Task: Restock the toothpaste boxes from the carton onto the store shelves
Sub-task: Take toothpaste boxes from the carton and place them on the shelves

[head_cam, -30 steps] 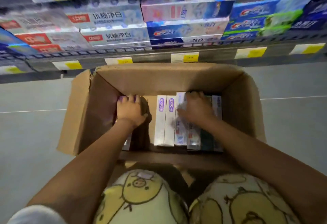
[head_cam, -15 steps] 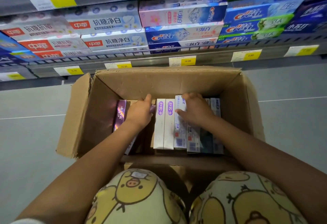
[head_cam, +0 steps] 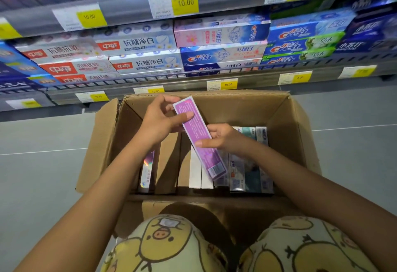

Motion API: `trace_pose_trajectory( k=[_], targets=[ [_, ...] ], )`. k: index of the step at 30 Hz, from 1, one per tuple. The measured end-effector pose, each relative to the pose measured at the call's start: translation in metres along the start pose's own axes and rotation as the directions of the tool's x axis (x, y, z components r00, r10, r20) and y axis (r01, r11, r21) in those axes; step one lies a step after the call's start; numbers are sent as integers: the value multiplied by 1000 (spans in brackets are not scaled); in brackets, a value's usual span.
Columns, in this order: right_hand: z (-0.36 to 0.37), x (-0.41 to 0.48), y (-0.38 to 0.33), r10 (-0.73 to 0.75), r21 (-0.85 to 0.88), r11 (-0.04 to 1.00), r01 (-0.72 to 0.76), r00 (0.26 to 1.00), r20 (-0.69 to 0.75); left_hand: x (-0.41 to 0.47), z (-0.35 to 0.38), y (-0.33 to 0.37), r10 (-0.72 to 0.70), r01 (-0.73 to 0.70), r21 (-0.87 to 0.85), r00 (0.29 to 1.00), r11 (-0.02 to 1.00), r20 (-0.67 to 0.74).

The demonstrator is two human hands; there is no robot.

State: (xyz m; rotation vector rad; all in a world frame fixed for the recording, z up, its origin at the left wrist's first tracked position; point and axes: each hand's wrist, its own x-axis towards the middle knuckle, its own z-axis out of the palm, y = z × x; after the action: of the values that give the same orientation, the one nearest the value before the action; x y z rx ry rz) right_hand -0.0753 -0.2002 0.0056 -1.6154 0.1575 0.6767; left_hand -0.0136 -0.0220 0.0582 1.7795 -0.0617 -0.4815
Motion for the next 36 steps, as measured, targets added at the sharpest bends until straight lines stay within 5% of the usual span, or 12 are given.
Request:
trace_pose_trajectory(
  k=[4, 8, 12, 19, 26, 31, 33, 36],
  targets=[
    [-14, -14, -9, -4, 50, 999, 5, 1000, -14, -1, 3, -6, -50, 55, -124, 998, 991, 46],
    [-27, -24, -5, -13, 18, 1000, 14, 1000, -27, 7, -5, -20, -150, 138, 142, 985, 980, 80],
    [-31, -30, 3, 0, -32, 999, -1, 999, -46, 15, -21, -48, -239, 127, 639, 967, 759, 92],
    [-33, -37, 4, -5, -24, 1000, 4, 998, -68, 34, -34, -75, -455, 170, 894, 890, 413, 41],
    [-34, -38, 6, 18, -10, 1000, -19, 996, -86, 44, -32, -90, -355, 10, 938, 927, 345, 120],
    [-35, -36, 7, 40, -7, 999, -41, 993, -110, 35, -28, -88, -157, -225, 971, 959, 81, 236],
    [-35, -35, 8, 48, 3, 999, -48, 993, -108, 30, -27, -87, -148, -221, 962, 958, 158, 244],
    [-34, -33, 9, 77, 30, 997, -74, 993, -85, 25, -25, -88, -158, -136, 900, 963, 415, 219]
  ],
)
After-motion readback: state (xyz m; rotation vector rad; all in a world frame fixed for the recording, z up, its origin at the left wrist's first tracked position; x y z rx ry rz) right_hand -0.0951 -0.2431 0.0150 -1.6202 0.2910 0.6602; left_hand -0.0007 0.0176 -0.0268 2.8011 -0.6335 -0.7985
